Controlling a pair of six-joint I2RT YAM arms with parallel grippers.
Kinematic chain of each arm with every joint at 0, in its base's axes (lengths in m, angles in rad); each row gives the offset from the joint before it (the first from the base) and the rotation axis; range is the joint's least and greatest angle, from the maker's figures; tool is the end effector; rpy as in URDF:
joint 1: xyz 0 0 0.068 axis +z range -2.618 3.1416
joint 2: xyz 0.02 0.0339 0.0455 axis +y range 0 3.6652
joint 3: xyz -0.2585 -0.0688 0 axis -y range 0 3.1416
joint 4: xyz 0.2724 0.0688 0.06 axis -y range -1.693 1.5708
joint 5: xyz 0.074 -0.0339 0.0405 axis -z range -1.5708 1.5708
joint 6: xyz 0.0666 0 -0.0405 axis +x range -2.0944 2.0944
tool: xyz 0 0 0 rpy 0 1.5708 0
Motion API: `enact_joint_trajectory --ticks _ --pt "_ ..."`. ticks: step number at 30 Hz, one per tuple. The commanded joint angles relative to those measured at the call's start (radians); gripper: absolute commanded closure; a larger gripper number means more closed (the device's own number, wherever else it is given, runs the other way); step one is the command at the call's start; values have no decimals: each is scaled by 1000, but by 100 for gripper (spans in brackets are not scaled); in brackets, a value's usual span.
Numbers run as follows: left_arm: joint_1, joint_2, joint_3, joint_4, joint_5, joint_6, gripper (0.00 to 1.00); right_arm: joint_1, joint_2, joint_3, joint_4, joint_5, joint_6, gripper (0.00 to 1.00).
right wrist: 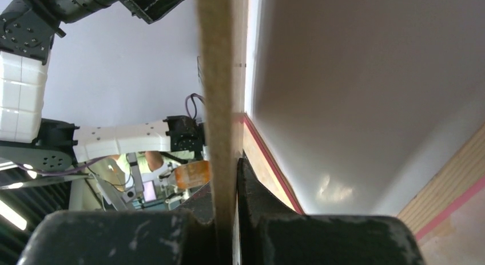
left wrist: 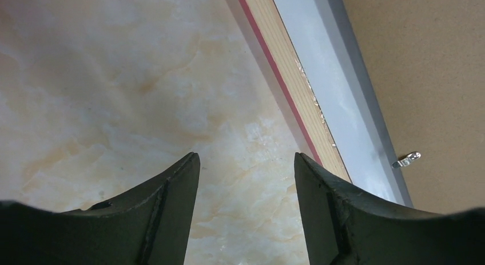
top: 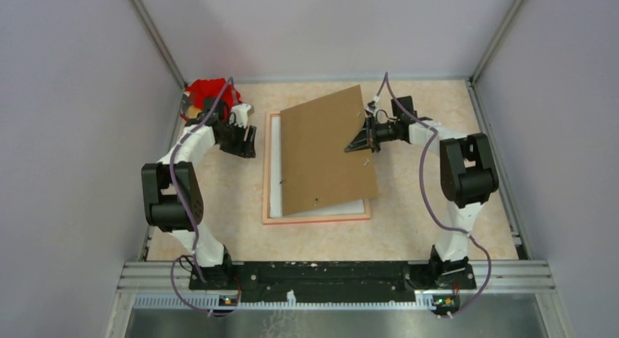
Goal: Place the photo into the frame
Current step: Place the photo frame item in the photo frame.
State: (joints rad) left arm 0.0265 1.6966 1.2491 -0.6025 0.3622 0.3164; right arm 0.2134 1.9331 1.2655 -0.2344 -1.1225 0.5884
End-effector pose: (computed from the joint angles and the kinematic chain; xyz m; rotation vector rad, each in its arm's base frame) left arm 0.3923 -0.0132 0.1880 0.4913 2.5048 -0.3441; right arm 0.4041 0.1490 0.1530 -0.0683 2.4774 1.7298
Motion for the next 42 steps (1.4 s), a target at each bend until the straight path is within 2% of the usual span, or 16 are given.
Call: enact_joint_trajectory --ticks 1,12,21,27,36,42 --pt "1 30 -22 51 71 16 33 41 24 55 99 -61 35 100" --pt "-10 99 -48 84 114 40 41 73 56 18 263 -41 139 100" --pt "-13 141 -44 74 161 39 54 79 75 -11 326 -36 180 100" --pt "-23 145 -42 76 166 34 57 87 74 -43 357 -34 195 100" --pt "-23 155 -48 84 161 29 59 88 77 -51 316 -33 160 100" --pt "-64 163 -54 95 163 20 59 89 95 -38 320 -24 170 100"
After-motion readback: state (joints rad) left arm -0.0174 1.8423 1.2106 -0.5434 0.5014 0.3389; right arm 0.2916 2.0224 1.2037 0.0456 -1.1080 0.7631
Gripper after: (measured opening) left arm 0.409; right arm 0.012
